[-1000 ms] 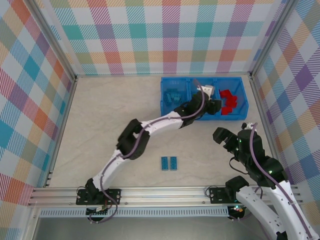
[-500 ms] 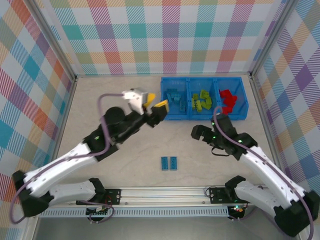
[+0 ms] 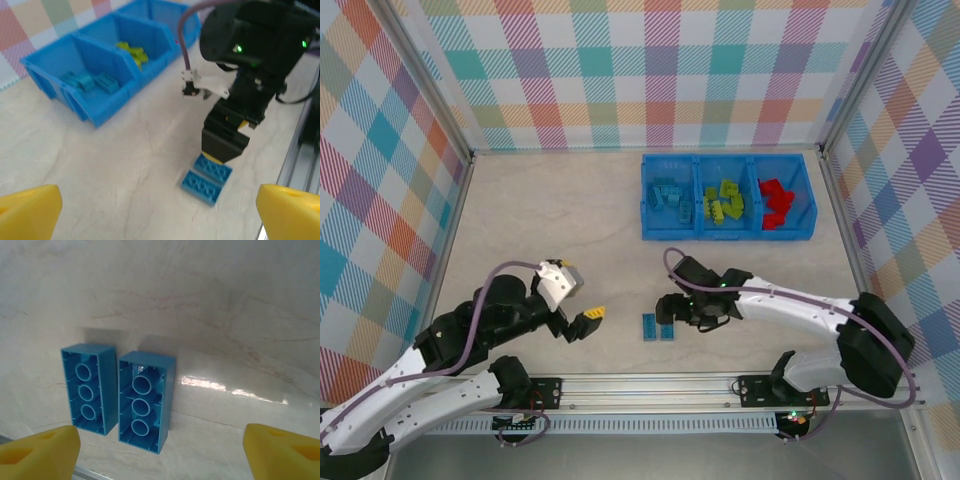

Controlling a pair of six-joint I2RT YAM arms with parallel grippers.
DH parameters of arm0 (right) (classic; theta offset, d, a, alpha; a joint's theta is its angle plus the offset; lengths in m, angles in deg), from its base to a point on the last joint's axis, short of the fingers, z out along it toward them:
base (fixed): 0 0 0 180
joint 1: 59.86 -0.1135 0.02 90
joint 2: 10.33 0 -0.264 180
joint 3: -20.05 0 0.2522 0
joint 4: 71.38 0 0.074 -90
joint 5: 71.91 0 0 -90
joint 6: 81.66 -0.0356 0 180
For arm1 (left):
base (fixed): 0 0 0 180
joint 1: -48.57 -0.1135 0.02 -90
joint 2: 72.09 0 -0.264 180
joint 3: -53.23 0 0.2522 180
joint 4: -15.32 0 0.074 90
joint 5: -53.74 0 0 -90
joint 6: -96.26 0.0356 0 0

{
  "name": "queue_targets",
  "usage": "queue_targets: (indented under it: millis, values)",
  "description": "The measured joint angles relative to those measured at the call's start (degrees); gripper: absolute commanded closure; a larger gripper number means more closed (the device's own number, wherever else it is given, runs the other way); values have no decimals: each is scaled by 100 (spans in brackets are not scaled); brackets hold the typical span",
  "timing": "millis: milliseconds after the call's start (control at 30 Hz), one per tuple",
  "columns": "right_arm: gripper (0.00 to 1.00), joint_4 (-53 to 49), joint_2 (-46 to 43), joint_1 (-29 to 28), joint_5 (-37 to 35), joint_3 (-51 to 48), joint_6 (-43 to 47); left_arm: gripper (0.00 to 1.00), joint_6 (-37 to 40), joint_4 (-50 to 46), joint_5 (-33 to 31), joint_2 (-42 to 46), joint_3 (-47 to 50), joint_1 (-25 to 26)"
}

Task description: Sort the legos into containers by color

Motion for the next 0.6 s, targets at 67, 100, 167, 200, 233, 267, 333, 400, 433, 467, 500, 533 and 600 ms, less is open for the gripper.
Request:
queue_targets:
  millis: [67,100,167,200,233,267,333,400,433,467,500,533,600]
  values:
    - [27,83,262,-98,13,2,-33,0,203,-146,42,-48,76,0]
    - [29,114,363,-131,13,2,-24,0,260,-181,42,-81,85,0]
    - [33,190,608,-203,35,28,-39,0,413,-256,37,-173,85,0]
    - [34,201,695,-229,42,48,-35,0,466,-280,37,-214,85,0]
    - [36,227,778,-254,52,68,-39,0,514,-297,37,-247,85,0]
    - [38,280,844,-264,76,109,-44,0,544,-326,37,-273,85,0]
    - [44,345,944,-291,76,151,-48,0,584,-391,37,-280,85,0]
    - [51,365,1016,-302,72,153,-63,0,612,-409,37,-258,87,0]
    - [53,361,1051,-306,55,153,-74,0,627,-409,37,-245,87,0]
    - [57,361,1082,-310,37,153,-76,0,634,-409,39,-223,87,0]
    - [61,358,1113,-315,20,153,-83,0,647,-409,42,-199,87,0]
    - [63,343,1123,-321,-4,153,-79,0,647,-409,44,-181,90,0]
    - [67,337,1095,-321,-24,162,-114,0,649,-407,87,-142,90,0]
